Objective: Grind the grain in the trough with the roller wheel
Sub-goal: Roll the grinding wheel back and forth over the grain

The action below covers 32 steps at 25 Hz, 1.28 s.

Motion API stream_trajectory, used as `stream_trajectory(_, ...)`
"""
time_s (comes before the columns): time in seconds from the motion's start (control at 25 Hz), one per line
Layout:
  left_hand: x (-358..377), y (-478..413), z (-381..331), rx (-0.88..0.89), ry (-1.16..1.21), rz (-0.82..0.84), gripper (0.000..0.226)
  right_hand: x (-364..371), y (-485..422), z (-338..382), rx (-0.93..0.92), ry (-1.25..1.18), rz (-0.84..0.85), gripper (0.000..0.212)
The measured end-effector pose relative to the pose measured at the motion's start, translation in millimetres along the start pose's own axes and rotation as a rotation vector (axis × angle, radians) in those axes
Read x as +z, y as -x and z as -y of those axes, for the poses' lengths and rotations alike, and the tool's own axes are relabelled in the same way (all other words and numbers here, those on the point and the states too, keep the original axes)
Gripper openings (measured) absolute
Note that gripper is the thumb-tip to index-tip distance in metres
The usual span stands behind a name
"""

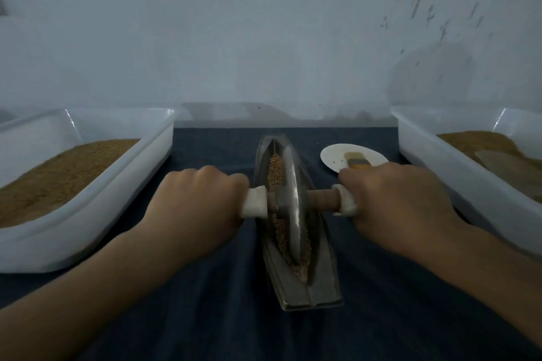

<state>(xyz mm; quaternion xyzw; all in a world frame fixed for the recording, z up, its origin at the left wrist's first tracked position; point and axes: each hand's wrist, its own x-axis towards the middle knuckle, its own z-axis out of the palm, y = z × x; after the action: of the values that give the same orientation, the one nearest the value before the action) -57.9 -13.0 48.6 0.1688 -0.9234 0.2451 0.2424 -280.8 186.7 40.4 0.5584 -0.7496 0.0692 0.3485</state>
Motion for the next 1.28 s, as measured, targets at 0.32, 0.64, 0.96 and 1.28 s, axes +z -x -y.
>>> stream_trajectory(0.32,31,-73,5,-0.303,0.023,0.243,0.012,26,-94,5,0.211,-0.032,0.329,0.005)
stream_trajectory(0.64,2,-6,-5,-0.085,0.000,-0.035,0.054,-4,-8,3,0.037,0.000,0.022,0.033)
stream_trajectory(0.96,15,-71,-2,-0.218,-0.044,0.250,0.009,24,-72,2,0.217,-0.039,0.321,0.018)
stream_trajectory(1.28,6,-14,-13,-0.140,-0.064,0.068,0.051,9,-18,3,0.079,0.069,0.107,0.028)
